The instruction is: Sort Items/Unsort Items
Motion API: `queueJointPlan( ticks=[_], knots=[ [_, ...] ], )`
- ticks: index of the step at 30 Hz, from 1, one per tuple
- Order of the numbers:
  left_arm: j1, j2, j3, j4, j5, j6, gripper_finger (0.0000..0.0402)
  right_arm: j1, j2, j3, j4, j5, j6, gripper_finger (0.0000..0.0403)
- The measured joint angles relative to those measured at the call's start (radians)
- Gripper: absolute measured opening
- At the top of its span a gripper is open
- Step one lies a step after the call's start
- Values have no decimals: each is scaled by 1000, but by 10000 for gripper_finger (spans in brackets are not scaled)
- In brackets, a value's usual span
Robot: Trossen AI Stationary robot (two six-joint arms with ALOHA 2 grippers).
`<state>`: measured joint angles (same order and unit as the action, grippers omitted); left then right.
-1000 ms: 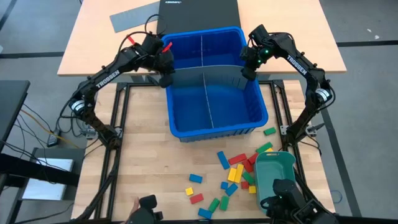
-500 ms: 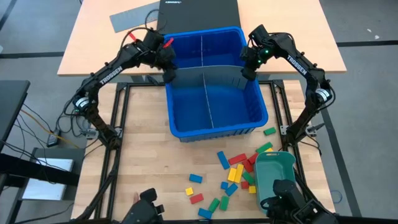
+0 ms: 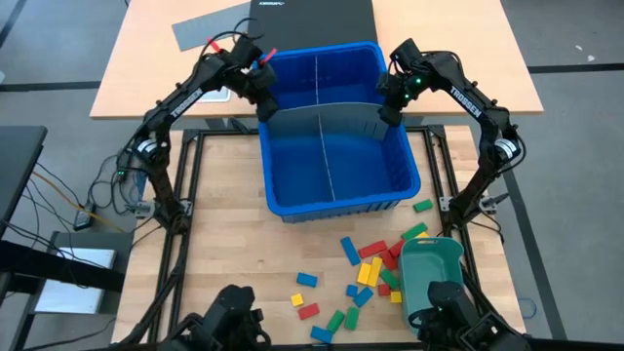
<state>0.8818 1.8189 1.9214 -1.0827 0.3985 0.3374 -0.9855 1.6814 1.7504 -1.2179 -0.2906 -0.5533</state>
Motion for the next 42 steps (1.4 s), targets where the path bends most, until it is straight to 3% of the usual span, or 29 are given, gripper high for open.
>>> queueJointPlan(
  ticks=[8,13,19,24,31,38,42],
  knots=[
    [-14,0,84,-55,40,8,175,0,0,0,-2,-2,0,7],
    [-13,12,87,-60,-34,50,178,0,0,0,5,-2,0,7],
    [-27,30,85,-69,-20,57,178,0,0,0,6,-2,0,7],
    [-56,40,85,-99,-55,155,175,0,0,0,9,-2,0,7],
    [-80,71,48,-113,-141,211,133,0,0,0,9,-2,-6,7],
    [-97,71,46,-151,-121,208,21,0,0,0,14,-1,-8,7],
    [-100,71,46,-173,-120,204,13,0,0,0,17,-2,-14,7]
  ],
)
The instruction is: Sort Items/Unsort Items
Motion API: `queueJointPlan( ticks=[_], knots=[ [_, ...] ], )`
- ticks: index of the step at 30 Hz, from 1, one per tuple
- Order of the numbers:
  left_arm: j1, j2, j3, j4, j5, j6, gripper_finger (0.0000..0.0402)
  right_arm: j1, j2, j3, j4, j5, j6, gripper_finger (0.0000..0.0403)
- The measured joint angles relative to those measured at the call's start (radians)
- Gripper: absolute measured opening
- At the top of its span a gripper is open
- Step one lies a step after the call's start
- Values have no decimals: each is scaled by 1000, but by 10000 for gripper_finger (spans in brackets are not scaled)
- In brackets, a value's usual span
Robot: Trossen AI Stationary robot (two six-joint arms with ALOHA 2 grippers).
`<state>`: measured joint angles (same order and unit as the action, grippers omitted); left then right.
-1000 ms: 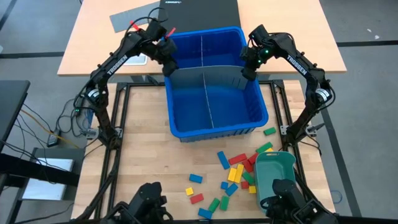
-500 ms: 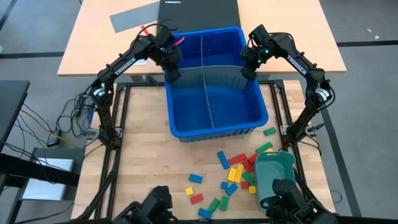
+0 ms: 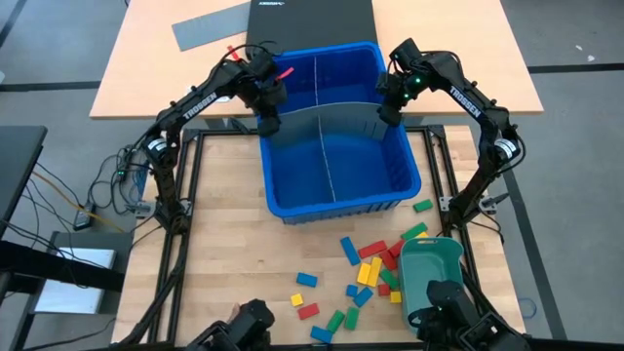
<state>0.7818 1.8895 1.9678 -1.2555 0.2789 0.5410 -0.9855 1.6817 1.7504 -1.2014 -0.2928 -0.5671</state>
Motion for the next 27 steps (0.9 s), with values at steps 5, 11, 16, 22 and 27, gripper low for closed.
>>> queueJointPlan(
  ticks=[5,11,16,22,27],
  knots=[
    [-5,-4,0,-2,-44,0,9,1,0,0,0,0,-2,7],
    [-7,2,-12,50,-163,10,8,1,1,-1,-4,-3,-3,7],
    [-8,2,1,59,-186,12,8,1,1,-1,-5,-1,-2,7],
    [-6,2,2,24,-167,10,7,1,1,-1,1,-3,-4,7],
    [-5,0,-55,54,-153,6,7,1,1,-12,7,-2,-14,7]
  ],
)
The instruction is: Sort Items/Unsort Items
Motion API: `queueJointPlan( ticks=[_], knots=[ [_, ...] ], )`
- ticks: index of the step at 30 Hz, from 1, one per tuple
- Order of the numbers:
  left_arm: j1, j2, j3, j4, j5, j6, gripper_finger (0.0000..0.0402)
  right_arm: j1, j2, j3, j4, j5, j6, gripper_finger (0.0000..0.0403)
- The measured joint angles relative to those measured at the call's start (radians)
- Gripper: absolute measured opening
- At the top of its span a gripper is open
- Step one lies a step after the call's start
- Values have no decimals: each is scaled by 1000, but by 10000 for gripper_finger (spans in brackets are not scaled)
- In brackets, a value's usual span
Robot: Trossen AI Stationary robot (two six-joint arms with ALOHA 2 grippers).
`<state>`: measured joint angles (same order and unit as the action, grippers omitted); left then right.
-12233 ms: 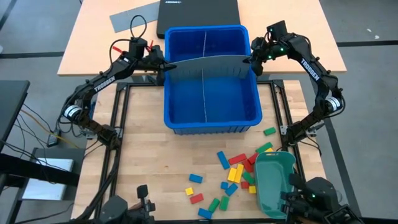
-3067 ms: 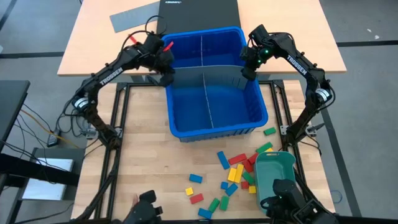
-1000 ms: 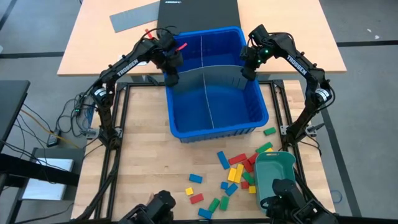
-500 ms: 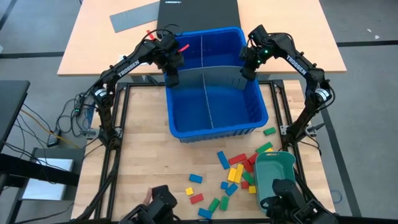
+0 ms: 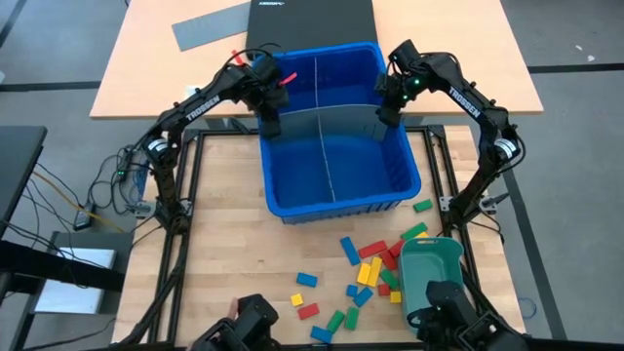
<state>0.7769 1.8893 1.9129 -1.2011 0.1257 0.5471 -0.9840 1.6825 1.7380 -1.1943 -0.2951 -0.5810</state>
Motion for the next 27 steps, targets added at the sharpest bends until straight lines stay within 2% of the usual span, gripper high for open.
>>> queueJointPlan(
  ticks=[5,17,21,27],
  knots=[
    [-1,1,-52,51,0,-5,8,0,0,-65,15,3,-15,7],
    [-3,-6,-144,143,3,-24,9,0,-14,-229,174,26,-19,7],
    [-8,-3,-124,142,-1,-53,16,0,-9,-212,161,33,0,17],
    [-22,8,-21,72,-1,-88,46,1,12,-81,100,60,60,57]
  ],
)
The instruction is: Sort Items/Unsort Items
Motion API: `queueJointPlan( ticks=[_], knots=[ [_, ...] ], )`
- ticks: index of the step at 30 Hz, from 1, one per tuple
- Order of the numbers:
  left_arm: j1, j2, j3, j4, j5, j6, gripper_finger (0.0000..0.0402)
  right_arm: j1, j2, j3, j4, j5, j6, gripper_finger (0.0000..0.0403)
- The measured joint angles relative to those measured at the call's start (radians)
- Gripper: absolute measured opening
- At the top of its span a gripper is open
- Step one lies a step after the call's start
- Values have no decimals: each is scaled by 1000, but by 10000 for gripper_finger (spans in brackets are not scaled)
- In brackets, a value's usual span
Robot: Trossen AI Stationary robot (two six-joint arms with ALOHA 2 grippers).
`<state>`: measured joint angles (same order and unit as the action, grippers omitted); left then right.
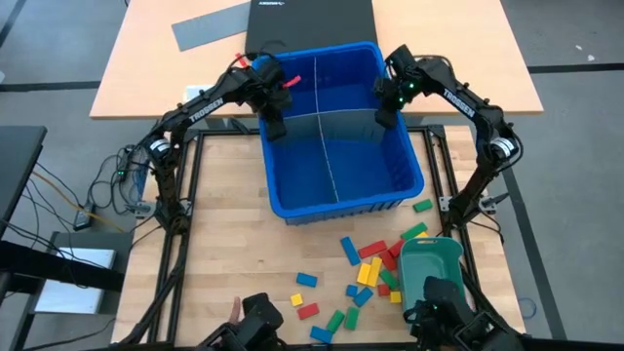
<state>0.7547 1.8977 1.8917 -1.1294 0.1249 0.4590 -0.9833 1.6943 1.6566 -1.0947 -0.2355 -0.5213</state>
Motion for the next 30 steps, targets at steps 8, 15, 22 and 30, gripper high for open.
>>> queueJointPlan(
  ticks=[8,15,22,30],
  knots=[
    [-13,-3,192,-85,4,-84,100,0,-8,202,-73,-1,47,113],
    [-32,-5,392,-251,35,-141,117,0,-10,367,-151,-12,134,122],
    [-39,-38,458,-323,88,-364,117,-40,-12,417,-268,-15,241,117],
    [-42,-62,458,-113,69,-532,117,-85,-24,417,-319,-15,228,51]
  ],
)
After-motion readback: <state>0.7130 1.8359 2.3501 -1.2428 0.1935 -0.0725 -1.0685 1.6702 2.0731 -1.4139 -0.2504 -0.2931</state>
